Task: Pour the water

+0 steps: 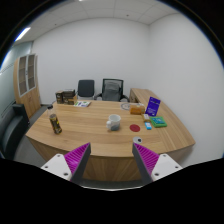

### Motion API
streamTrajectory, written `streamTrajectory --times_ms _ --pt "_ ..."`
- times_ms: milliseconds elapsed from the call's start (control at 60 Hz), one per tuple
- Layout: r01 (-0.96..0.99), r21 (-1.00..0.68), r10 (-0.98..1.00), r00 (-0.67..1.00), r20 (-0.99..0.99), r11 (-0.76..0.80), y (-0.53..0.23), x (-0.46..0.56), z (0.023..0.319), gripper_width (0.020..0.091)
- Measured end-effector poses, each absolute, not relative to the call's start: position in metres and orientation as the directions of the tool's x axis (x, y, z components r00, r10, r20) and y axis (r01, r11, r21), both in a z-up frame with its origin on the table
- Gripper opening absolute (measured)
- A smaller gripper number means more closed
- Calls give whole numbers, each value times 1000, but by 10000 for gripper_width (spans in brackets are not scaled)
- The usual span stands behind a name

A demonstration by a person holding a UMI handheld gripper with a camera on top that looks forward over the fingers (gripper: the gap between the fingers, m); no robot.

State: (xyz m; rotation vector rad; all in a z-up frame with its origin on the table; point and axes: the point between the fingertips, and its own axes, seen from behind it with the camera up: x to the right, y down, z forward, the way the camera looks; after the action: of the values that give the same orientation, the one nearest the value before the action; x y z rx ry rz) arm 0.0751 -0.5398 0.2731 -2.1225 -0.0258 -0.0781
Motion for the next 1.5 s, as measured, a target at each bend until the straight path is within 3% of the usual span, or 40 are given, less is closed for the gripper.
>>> streamTrajectory --times_ms 283,583,867,1117,1217,1300,1500 --pt "49 -822 22 999 44 -568 -531 27 230 853" --pt "66 -806 126 992 -10 -588 -488 -139 177 856" --pt "1 -877 115 991 -62 -481 -351 -304 133 859" --pt "-12 -912 20 1000 -22 -410 -238 -328 93 855" --pt "-33 -914 1 999 -36 -405 -218 -330 80 776" --pt "-44 -920 -22 999 -39 -389 -208 -326 75 562" --pt "-18 -930 -14 1000 -13 -368 -208 -324 78 425"
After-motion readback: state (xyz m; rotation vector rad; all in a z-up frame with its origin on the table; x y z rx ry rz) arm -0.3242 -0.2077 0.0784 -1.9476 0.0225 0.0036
